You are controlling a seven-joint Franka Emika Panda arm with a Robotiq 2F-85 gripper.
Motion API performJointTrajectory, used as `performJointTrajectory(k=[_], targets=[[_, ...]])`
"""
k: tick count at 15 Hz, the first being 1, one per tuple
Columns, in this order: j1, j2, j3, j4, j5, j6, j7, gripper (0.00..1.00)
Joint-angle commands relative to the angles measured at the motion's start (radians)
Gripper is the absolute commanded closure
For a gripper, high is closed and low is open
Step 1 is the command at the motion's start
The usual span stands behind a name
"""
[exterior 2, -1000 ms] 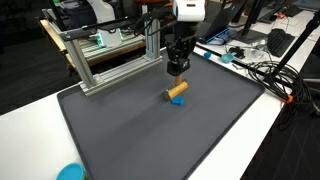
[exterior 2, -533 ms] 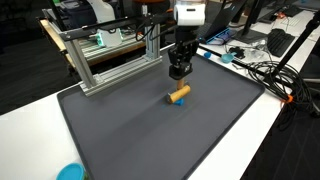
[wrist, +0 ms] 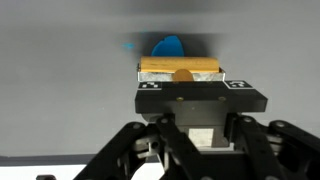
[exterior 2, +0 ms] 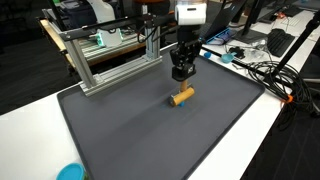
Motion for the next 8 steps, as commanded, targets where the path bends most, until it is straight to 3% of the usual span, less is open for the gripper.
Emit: performJointTrajectory(k=[1, 8], targets=[[-0.001, 0.049, 0.000, 0.010, 0.012, 0.073, 0.019, 0.78], [-0.007, 0.066, 0.006, 0.020, 0.029, 0.057, 0.025, 0.78]])
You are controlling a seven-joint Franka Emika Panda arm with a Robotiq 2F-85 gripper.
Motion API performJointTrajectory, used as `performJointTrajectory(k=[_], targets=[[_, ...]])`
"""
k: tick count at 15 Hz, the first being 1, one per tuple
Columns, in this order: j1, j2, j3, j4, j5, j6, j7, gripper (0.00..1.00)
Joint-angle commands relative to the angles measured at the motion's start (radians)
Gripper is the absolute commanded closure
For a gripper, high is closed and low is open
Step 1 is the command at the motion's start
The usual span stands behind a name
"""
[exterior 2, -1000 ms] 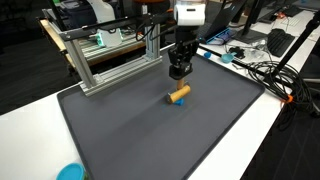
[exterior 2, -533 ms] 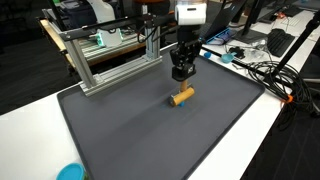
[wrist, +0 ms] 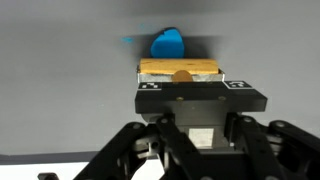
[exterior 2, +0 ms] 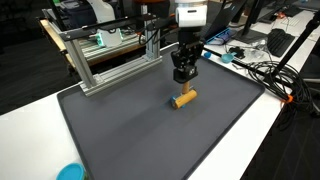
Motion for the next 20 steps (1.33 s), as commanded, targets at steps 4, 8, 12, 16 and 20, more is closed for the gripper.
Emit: performJointTrajectory(k=[4, 8, 12, 16, 20], targets=[[-0.022, 0.058, 0.022, 0.020, 0.080, 0.073, -0.002, 0.78], [-0.024, 0.069, 0.021, 0.028, 0.094, 0.087, -0.001, 0.78], [-0.042, 0.032, 0.040, 0.029, 0.135, 0.129, -0.023, 0.78], [-0.060, -0.104, 0.053, 0.002, 0.071, -0.019, -0.211, 0.78], [-0.053, -0.178, 0.044, 0.061, 0.020, -0.247, -0.369, 0.78]])
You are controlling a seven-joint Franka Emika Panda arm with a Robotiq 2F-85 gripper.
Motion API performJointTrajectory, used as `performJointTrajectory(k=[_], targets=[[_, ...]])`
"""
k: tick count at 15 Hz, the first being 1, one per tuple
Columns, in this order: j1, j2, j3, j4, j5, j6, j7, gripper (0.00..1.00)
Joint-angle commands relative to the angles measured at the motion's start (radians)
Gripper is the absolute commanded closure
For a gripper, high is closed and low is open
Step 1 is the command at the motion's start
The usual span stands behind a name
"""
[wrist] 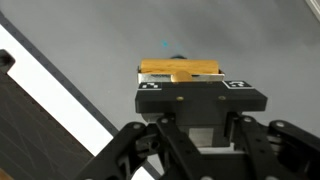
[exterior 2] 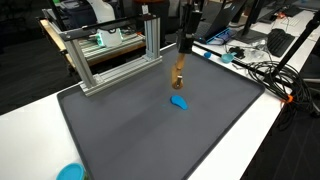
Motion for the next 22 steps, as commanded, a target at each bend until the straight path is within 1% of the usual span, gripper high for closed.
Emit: performJointTrajectory(k=[1, 3, 5, 6, 7, 8, 10, 11, 12, 14, 16, 19, 20, 21, 22], targets=[[-0.031, 0.014, 0.034, 0.058, 0.046, 0.000, -0.213, 0.78], [-0.050, 0.025, 0.042, 0.080, 0.088, 0.009, -0.338, 0.78], [-0.082, 0.039, 0.049, 0.096, 0.166, 0.016, -0.472, 0.78], [-0.096, 0.061, 0.055, 0.121, 0.221, -0.017, -0.531, 0.78], [-0.051, 0.022, 0.025, 0.061, 0.150, 0.010, -0.419, 0.78], [-0.059, 0.028, 0.024, 0.064, 0.163, 0.010, -0.438, 0.53], [-0.057, 0.034, 0.022, 0.062, 0.160, 0.010, -0.433, 0.53], [-0.054, 0.034, 0.023, 0.061, 0.159, 0.010, -0.431, 0.78], [-0.068, 0.022, 0.035, 0.040, 0.180, 0.017, -0.500, 0.78], [-0.091, 0.023, 0.037, 0.023, 0.194, 0.028, -0.599, 0.78], [-0.122, 0.024, 0.045, -0.001, 0.226, 0.049, -0.764, 0.78], [-0.159, 0.046, 0.049, -0.009, 0.311, 0.041, -0.952, 0.78], [-0.165, 0.060, 0.047, -0.008, 0.336, 0.040, -0.992, 0.78], [-0.166, 0.077, 0.041, -0.001, 0.349, 0.040, -1.003, 0.78], [-0.161, 0.096, 0.030, 0.013, 0.358, 0.041, -0.971, 0.78]])
